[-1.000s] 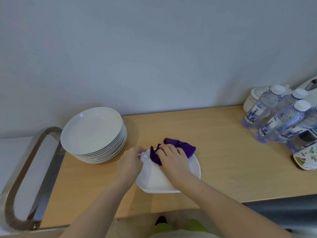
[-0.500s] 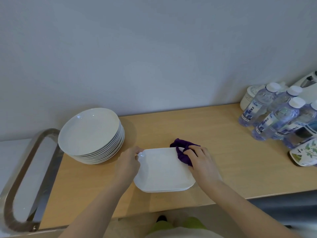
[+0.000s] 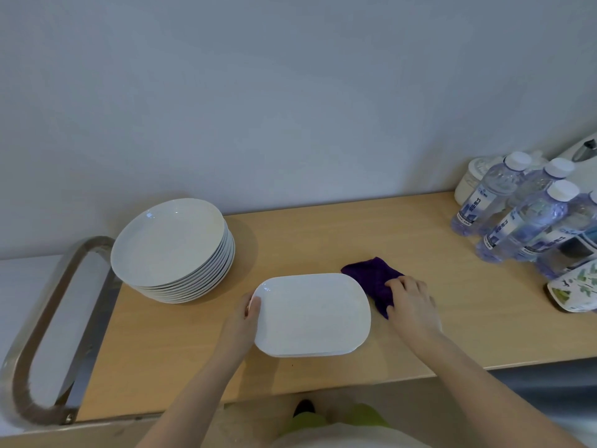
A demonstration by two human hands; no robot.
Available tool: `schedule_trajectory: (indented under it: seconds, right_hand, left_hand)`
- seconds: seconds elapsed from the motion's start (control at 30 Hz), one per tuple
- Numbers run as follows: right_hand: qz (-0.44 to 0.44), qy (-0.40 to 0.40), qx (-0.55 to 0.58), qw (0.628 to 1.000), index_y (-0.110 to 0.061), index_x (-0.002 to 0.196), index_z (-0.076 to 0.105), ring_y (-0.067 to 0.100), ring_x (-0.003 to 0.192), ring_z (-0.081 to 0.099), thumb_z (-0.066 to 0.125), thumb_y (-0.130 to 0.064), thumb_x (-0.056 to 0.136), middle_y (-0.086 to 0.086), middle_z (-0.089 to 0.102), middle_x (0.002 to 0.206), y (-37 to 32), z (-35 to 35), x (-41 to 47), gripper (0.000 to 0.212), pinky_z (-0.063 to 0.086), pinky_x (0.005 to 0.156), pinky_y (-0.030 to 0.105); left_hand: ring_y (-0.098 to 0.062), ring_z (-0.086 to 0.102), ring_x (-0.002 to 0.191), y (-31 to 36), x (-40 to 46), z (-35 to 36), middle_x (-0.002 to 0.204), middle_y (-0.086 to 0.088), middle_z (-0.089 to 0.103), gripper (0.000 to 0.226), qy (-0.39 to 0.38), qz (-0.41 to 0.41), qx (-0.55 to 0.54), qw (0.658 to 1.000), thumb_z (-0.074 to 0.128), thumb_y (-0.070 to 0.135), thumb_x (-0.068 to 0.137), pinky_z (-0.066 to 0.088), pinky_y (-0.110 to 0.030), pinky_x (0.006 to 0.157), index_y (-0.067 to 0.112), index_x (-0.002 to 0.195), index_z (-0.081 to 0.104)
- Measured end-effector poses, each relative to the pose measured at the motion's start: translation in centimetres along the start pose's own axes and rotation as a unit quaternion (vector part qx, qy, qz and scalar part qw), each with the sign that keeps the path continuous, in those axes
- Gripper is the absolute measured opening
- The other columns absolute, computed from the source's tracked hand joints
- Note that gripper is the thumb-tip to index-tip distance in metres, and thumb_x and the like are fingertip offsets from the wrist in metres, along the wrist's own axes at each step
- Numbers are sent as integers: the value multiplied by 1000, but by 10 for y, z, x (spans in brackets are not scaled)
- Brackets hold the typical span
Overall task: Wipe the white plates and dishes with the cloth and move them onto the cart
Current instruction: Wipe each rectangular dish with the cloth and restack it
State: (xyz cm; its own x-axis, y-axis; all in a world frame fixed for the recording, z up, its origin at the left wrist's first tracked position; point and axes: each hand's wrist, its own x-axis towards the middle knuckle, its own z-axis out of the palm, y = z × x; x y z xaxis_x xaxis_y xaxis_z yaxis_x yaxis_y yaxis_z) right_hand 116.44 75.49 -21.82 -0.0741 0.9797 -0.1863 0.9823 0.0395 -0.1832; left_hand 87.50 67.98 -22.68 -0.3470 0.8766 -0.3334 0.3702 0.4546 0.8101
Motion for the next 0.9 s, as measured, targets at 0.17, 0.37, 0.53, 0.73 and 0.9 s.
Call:
schedule_trajectory:
  seconds: [0.17,0.37,0.53,0.73,0.9]
  right_hand:
    - [5,-65,-38,997,-22,133,39,20,134,27,48,-26,91,-1,35,142,-3,-5,5,43,31,105,37]
    - [-38,-32,-59,997,-20,116,52,20,102,54,38,-32,96,-2,55,113,-24,-40,0,27,41,76,31]
    - [-112,35,-20,993,-23,133,41,14,107,51,35,-35,99,-7,48,127,-52,-25,-17,36,42,71,25]
    - [-34,-17,65,997,-16,146,19,16,104,56,39,-34,99,1,47,129,-54,8,-25,54,48,71,26]
    - [2,-44,234,971,-17,138,30,20,88,60,43,-26,97,3,54,118,-52,15,-27,44,50,69,34]
  left_hand:
    - [-12,58,96,4,-3,-2,103,9,62,28,-10,-23,-24,999,35,36,100,48,-32,78,28,117,56]
    - [-5,58,97,7,-6,-3,107,14,61,25,-30,-62,-79,995,39,40,99,47,-25,69,34,117,54]
    - [-7,57,98,10,-7,-1,109,11,60,23,-33,-74,-77,994,37,41,99,47,-28,73,31,115,51]
    - [-11,58,91,9,-5,-5,101,4,61,31,-35,-101,-50,993,38,44,98,46,-27,66,20,109,55]
    - [-15,61,89,10,1,-8,99,0,64,35,-50,-121,-40,991,39,46,97,47,-27,66,18,102,59]
